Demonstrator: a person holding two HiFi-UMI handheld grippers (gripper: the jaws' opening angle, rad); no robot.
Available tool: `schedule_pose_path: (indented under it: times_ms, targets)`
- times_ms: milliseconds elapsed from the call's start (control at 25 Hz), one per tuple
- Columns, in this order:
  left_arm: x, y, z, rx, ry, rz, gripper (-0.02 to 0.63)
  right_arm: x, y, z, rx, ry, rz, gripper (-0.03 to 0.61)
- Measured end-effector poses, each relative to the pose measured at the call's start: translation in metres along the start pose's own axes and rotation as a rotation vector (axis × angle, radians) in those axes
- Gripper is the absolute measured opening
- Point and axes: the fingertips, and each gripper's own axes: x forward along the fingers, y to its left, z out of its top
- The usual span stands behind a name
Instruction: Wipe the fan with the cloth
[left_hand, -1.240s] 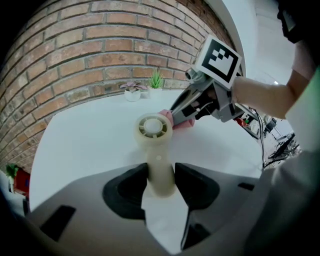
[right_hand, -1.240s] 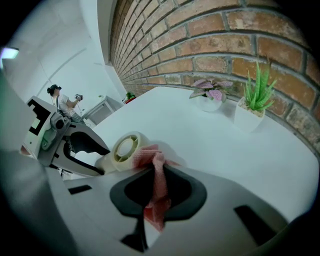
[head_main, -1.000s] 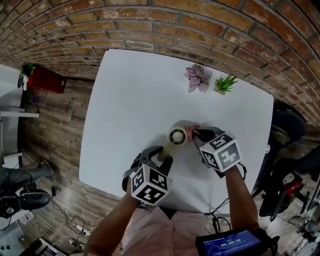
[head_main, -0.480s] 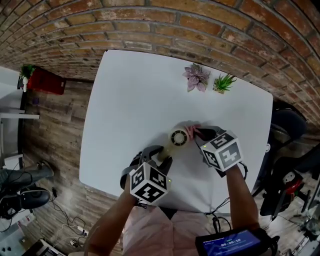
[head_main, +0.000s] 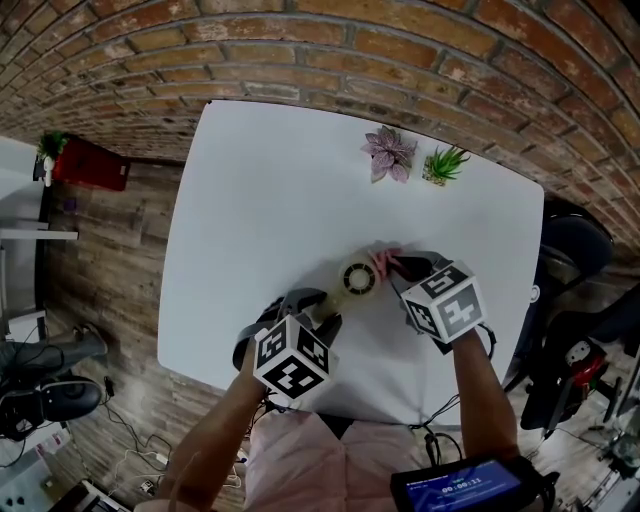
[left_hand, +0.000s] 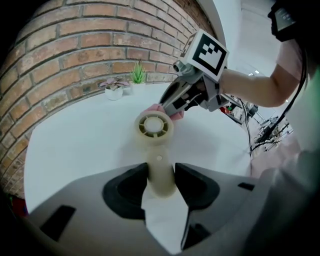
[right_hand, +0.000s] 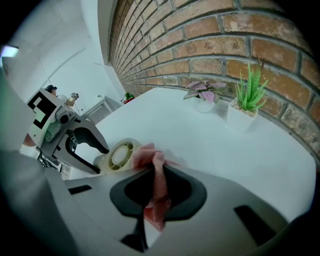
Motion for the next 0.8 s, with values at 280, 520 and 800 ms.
schedule_pose_path:
  times_ms: [280,520,800]
  targets:
    - [0.002,-0.001,0.0002,0.036,0.027,-0.025,0.184,-0.0005,-0.0012,-0.002,-0.003,0.001,0.0,0.035]
    - [0.0029,-0.0014,0.0009,0.084,0.05,-0.04,0.186,-0.0022,-0.0016,-0.0046,-0.006,0.004,0.004,0.035]
    - [0.0044,-0.0027,0.0006,0.157,0.089,-0.053,0.184,-0.0036,-0.0027,-0.0071,-0.003,0.006,0.002,0.035]
